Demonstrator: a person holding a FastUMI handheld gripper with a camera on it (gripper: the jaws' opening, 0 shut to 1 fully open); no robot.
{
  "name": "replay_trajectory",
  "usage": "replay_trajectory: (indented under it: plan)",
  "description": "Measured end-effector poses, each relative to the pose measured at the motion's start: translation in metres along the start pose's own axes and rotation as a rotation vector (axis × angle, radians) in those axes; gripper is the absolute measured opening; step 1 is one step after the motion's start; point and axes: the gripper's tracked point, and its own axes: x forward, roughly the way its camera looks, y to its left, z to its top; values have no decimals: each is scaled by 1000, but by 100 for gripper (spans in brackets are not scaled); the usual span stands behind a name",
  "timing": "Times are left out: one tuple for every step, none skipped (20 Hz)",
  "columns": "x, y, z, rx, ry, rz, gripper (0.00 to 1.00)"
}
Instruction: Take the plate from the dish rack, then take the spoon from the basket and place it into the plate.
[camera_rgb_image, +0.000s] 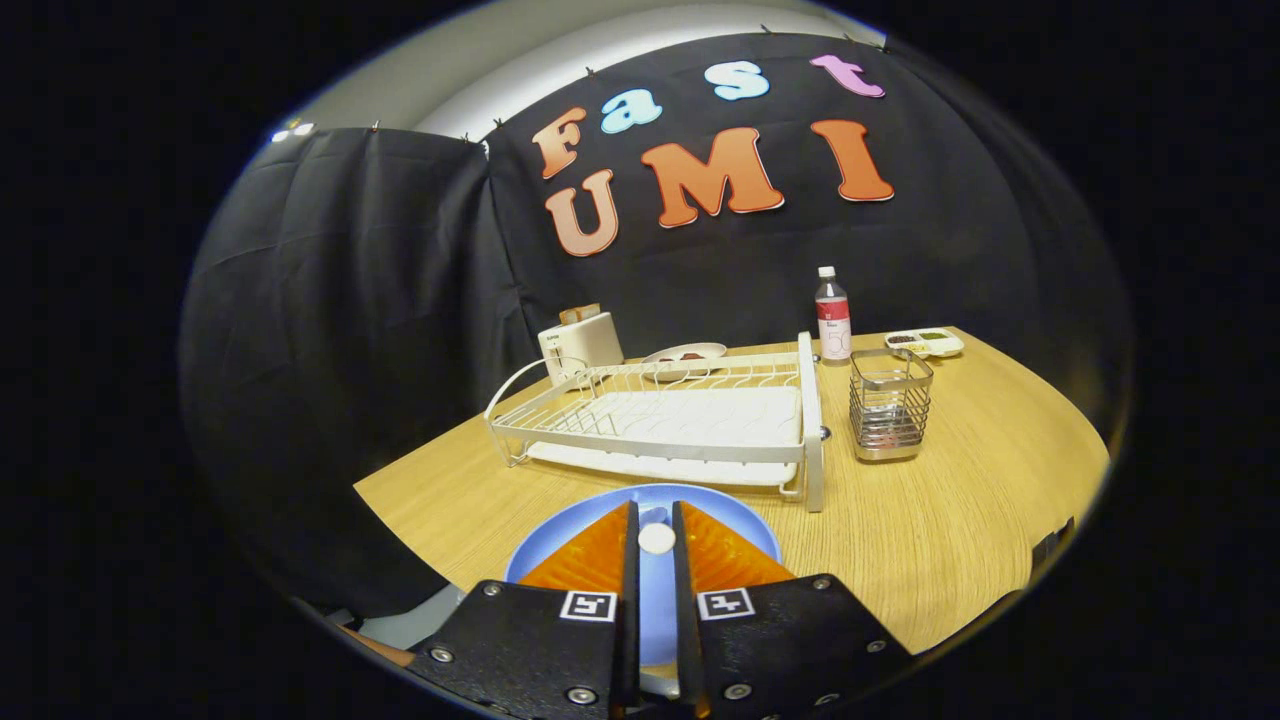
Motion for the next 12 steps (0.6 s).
replay_trajectory:
  plan:
    - [-1,-5,1,1,-1,-15,17]
    - [-2,-7,4,7,-15,-25,18]
    - [-3,-8,9,15,-29,-27,25]
    - [-5,-6,14,25,-46,-25,27]
    - [-5,-6,21,30,-59,-26,34]
    - [-6,-6,30,32,-78,-30,38]
    - [-8,-7,41,30,-102,-39,46]
    - [-11,-6,54,21,-129,-51,51]
    - [-14,-5,67,6,-163,-62,58]
    - [-19,-2,82,-13,-200,-76,63]
    - [-22,-1,96,-32,-234,-87,71]
    - [-26,-1,107,-48,-265,-106,74]
